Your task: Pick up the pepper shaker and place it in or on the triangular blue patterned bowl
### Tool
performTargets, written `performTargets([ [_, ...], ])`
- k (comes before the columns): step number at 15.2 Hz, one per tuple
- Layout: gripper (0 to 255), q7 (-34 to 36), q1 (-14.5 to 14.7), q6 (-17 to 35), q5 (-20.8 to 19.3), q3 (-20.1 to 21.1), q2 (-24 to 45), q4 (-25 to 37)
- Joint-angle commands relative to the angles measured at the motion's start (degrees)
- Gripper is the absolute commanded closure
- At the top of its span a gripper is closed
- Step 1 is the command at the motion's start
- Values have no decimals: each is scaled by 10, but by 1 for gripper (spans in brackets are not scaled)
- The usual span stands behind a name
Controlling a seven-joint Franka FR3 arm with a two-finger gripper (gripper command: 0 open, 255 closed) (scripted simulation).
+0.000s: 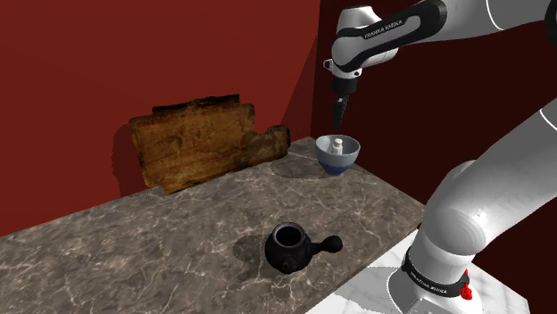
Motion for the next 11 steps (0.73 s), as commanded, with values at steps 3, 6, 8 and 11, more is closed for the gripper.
performTargets([
  [3,0,1,3,-66,4,11,-17,49],
  [6,0,1,3,-66,4,11,-17,49],
  [8,0,1,3,-66,4,11,-17,49],
  [11,0,1,3,-66,4,11,-17,49],
])
